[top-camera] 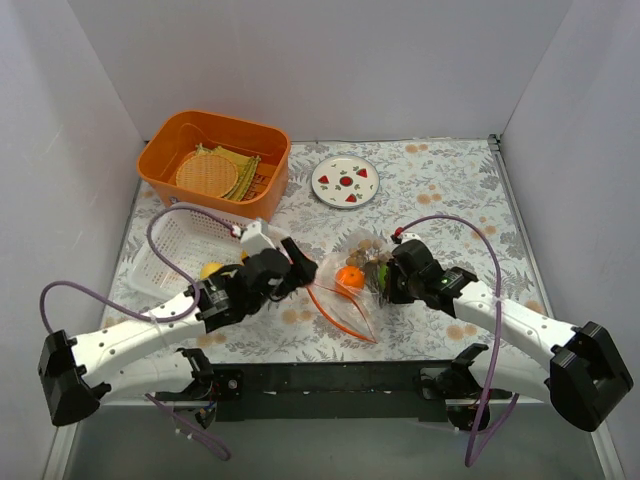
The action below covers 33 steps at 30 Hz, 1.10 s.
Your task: Open the zip-top bag and remove the fake food
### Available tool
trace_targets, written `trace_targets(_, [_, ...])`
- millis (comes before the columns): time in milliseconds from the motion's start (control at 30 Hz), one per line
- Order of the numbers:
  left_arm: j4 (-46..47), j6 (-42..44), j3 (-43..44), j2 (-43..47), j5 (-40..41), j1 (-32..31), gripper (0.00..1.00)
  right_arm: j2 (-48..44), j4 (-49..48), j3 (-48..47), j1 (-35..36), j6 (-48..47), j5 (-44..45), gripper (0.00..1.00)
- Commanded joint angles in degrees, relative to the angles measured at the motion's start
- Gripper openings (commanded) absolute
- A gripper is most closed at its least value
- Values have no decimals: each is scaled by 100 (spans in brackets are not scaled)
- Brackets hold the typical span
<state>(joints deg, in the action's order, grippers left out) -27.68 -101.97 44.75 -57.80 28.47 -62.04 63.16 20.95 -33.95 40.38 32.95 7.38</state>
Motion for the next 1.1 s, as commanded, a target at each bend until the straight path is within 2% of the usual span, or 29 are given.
trace_targets(0, [-63,695,174,330,-296,1619,36,-312,-56,-85,-30,-78,-131,4])
trace_targets(67, [95,836,209,340,-691,2202,39,-400,-73,-137,-30,-113,-271,10])
trace_targets(100, [114,915,244,314,-798,2736,39,-427,-65,-164,-30,-122,-315,12])
trace_targets(200, [210,1100,271,68,-1176,3721,46,-488,-3,-296,-22,-183,-447,19])
trace_targets(333, [377,1241,201,-222,-1186,4489,65,-567,49,-419,5,-227,-606,24])
trace_targets(467, [255,1338,288,-556,-958,4833,96,-611,128,-524,93,-236,-632,27])
trace_targets(500, [255,1381,306,-583,-975,4868,98,-620,146,-585,136,-245,-632,30])
trace_targets(667, [281,1575,280,-391,-1510,4859,98,-664,252,-796,268,-263,-614,35])
trace_targets(733, [351,1532,149,-57,-1931,4807,91,-673,260,-936,304,-263,-615,35])
trace_targets(833, [378,1339,-168,374,-1960,4334,76,-585,261,-1104,365,-298,-553,35])
trace_targets(867, [360,1260,-221,436,-1898,4141,72,-463,260,-1218,374,-315,-553,35])
trace_targets(967, [369,820,-353,472,-1478,2747,62,-174,252,-1446,418,-403,-544,34])
trace_targets(1033, [369,469,-414,375,-1204,2190,56,-32,269,-1561,453,-447,-553,34])
trace_targets(1067, [360,363,-458,340,-1003,1700,54,73,261,-1614,488,-465,-527,34])
